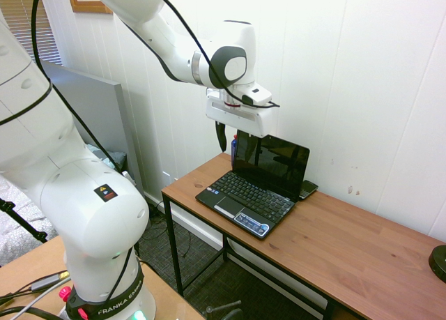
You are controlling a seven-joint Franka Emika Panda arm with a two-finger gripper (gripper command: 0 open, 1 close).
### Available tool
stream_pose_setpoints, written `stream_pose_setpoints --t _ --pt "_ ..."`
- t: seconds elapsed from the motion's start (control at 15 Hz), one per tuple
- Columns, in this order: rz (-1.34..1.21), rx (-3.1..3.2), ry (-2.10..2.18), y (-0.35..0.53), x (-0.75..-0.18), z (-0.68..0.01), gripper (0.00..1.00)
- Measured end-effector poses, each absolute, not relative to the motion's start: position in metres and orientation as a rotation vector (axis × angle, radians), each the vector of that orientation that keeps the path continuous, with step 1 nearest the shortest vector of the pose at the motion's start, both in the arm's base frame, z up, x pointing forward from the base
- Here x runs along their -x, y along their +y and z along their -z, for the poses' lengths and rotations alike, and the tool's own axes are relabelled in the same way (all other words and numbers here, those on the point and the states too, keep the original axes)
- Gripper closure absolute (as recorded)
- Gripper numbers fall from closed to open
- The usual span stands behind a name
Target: Close the laptop lid
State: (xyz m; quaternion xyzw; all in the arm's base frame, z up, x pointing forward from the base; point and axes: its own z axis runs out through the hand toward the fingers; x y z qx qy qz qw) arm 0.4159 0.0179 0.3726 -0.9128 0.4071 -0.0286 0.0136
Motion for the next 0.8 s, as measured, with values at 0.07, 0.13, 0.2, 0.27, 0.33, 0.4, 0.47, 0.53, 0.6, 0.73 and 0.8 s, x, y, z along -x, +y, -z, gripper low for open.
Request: stream_pose_setpoints --t 0.07,0.13,0.2,0.27,0.33,0.4,0.47,0.53,0.6,0.73,0.8 --pt "0.086 2.845 1.268 0.018 -0.416 -0.372 0.0" --pt "0.083 2.849 1.271 0.018 -0.416 -0.372 0.0" --pt "0.096 2.847 1.277 0.02 -0.42 -0.376 0.0" --pt "0.124 2.839 1.285 0.022 -0.428 -0.383 0.0" --pt "0.154 2.832 1.293 0.025 -0.439 -0.392 0.0" --pt "0.178 2.822 1.304 0.027 -0.451 -0.398 0.0" --pt "0.202 2.814 1.313 0.029 -0.465 -0.403 0.0" --pt "0.233 2.811 1.324 0.031 -0.479 -0.408 0.0" --pt "0.26 2.809 1.332 0.033 -0.493 -0.409 0.0" --pt "0.303 2.807 1.348 0.039 -0.522 -0.41 0.0" --pt "0.318 2.804 1.36 0.042 -0.535 -0.409 0.0"
